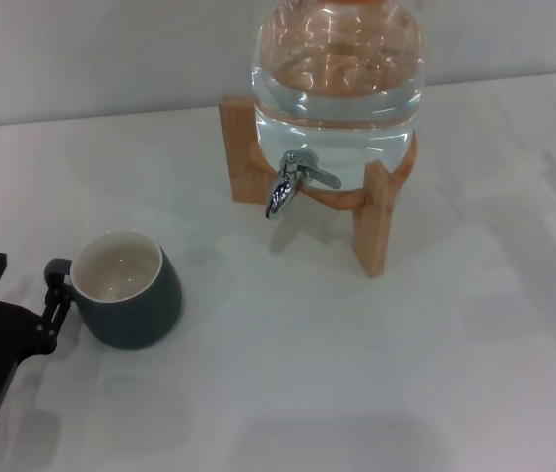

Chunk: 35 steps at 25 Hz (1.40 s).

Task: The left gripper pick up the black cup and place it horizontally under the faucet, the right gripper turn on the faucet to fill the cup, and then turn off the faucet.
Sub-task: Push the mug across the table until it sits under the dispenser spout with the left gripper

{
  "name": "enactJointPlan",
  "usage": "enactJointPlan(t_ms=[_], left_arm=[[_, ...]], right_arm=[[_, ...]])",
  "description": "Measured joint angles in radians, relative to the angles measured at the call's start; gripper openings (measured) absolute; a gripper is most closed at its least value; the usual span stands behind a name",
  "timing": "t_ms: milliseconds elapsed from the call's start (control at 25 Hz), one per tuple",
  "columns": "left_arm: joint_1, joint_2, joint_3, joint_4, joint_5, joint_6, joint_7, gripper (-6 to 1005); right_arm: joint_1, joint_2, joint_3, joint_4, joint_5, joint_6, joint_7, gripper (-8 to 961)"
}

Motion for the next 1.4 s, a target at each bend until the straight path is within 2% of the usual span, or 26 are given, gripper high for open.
enactJointPlan(t_ms=[360,440,680,1400], left_arm=[[-0.007,0.002,0.002,-0.012,0.013,-0.006,-0.005,564],[-0.011,0.002,0.002,-0.015,0.015,-0.010,-0.007,294],[-0.027,0.002,0.010,-0.022,0.013,-0.028,-0.011,103],[-0.041,0.002,0.017,-0.016,0.018,-0.038,-0.017,90]], right_arm=[[0.003,0.000,0.000,0.000,0.000,-0.002,-0.001,844],[0.003,0.000,0.000,0.000,0.000,-0.002,-0.001,844],[0.003,0.001,0.000,0.000,0.000,-0.002,-0.001,844],[0.007,0.002,0.000,0.000,0.000,-0.009,-0.010,844]])
